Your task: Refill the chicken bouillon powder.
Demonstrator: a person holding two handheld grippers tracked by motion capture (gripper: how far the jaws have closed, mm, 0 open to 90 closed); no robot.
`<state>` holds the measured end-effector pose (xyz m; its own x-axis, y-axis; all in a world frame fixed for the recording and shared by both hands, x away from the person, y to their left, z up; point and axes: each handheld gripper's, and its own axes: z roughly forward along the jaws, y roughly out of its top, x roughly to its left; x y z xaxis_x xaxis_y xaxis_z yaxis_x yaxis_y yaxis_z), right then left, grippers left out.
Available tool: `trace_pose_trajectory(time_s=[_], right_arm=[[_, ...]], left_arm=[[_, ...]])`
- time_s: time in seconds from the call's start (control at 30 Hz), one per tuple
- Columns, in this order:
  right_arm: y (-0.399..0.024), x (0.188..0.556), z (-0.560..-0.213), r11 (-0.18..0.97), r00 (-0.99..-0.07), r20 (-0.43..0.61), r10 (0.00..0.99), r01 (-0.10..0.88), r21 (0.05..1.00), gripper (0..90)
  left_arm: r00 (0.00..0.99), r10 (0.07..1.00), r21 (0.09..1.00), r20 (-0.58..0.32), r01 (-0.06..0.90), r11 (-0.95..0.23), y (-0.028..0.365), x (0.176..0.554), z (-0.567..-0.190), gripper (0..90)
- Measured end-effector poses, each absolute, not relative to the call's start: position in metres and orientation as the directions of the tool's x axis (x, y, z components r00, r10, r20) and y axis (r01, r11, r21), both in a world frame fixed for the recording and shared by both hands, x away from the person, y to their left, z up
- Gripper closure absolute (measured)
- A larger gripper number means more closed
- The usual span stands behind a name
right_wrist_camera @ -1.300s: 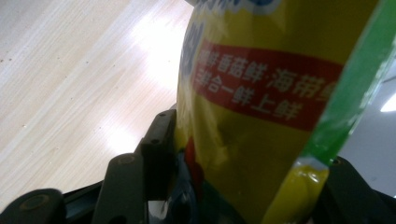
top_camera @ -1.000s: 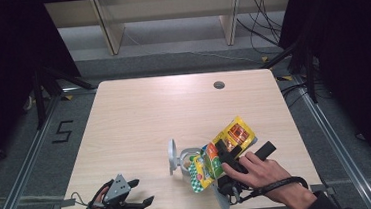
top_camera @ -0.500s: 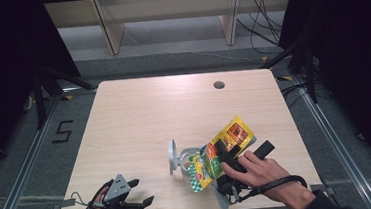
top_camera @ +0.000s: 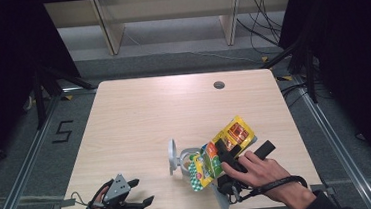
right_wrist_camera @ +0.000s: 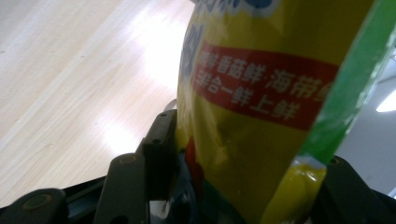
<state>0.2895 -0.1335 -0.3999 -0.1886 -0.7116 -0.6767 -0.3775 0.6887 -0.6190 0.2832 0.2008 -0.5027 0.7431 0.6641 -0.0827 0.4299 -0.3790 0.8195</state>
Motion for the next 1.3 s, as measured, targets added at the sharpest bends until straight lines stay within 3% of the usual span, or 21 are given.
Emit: trace_pose_trajectory(time_s=[0.1,0.2,0.5,0.6,0.7,0.83,0.9,1.0,1.03,1.07,1.1,1.17,1.23,1.3], right_arm=[[-0.1344,0.2883,-0.4013,0.719,-0.193,-0.708,-0.680,-0.366,-0.591,51.7],[-0.1317,0.2900,-0.3992,0.679,-0.184,-0.668,-0.721,-0.381,-0.627,51.7],[-0.1328,0.2883,-0.3993,0.684,-0.182,-0.674,-0.716,-0.378,-0.624,51.9],[-0.1357,0.2868,-0.4059,0.742,-0.207,-0.729,-0.653,-0.372,-0.558,52.0],[-0.1336,0.2882,-0.4004,0.691,-0.177,-0.685,-0.706,-0.381,-0.614,52.1],[-0.1353,0.2869,-0.4060,0.740,-0.207,-0.728,-0.654,-0.377,-0.557,52.2],[-0.1338,0.2868,-0.4030,0.713,-0.196,-0.701,-0.686,-0.371,-0.595,52.2],[-0.1340,0.2866,-0.4031,0.715,-0.200,-0.701,-0.685,-0.370,-0.593,52.2],[-0.1351,0.2866,-0.4051,0.743,-0.215,-0.728,-0.651,-0.375,-0.554,52.2],[-0.1341,0.2880,-0.4000,0.699,-0.182,-0.692,-0.699,-0.380,-0.606,52.2],[-0.1355,0.2875,-0.4021,0.741,-0.212,-0.726,-0.655,-0.370,-0.560,52.3],[-0.1338,0.2892,-0.4001,0.684,-0.183,-0.674,-0.716,-0.376,-0.625,52.3],[-0.1349,0.2873,-0.4014,0.708,-0.202,-0.693,-0.692,-0.377,-0.597,52.4],[-0.1344,0.2870,-0.4007,0.709,-0.190,-0.698,-0.690,-0.372,-0.599,52.5]], left_arm=[[0.741,0.666,0.811,-0.086,0.440,-0.384,0.2006,0.2823,-0.5022,22.1],[0.736,0.670,0.809,-0.094,0.449,-0.380,0.1998,0.2822,-0.5028,22.1],[0.736,0.671,0.808,-0.095,0.450,-0.379,0.2004,0.2822,-0.5021,22.1],[0.735,0.672,0.809,-0.090,0.447,-0.381,0.2000,0.2822,-0.5027,22.1],[0.737,0.670,0.810,-0.091,0.447,-0.381,0.2005,0.2824,-0.5019,22.1],[0.736,0.669,0.811,-0.103,0.452,-0.372,0.1998,0.2818,-0.5020,22.1],[0.737,0.669,0.810,-0.097,0.449,-0.377,0.2001,0.2821,-0.5021,22.1],[0.735,0.670,0.812,-0.101,0.450,-0.372,0.1993,0.2822,-0.5030,22.1],[0.735,0.670,0.811,-0.101,0.451,-0.372,0.1992,0.2821,-0.5029,22.1],[0.732,0.673,0.813,-0.106,0.453,-0.365,0.1986,0.2817,-0.5031,22.1],[0.734,0.671,0.811,-0.108,0.456,-0.368,0.1987,0.2819,-0.5030,22.1],[0.735,0.670,0.817,-0.104,0.448,-0.364,0.1984,0.2821,-0.5035,22.1],[0.738,0.670,0.805,-0.075,0.442,-0.397,0.2004,0.2828,-0.5025,22.1],[0.731,0.675,0.814,-0.104,0.452,-0.364,0.1985,0.2816,-0.5031,22.1]])
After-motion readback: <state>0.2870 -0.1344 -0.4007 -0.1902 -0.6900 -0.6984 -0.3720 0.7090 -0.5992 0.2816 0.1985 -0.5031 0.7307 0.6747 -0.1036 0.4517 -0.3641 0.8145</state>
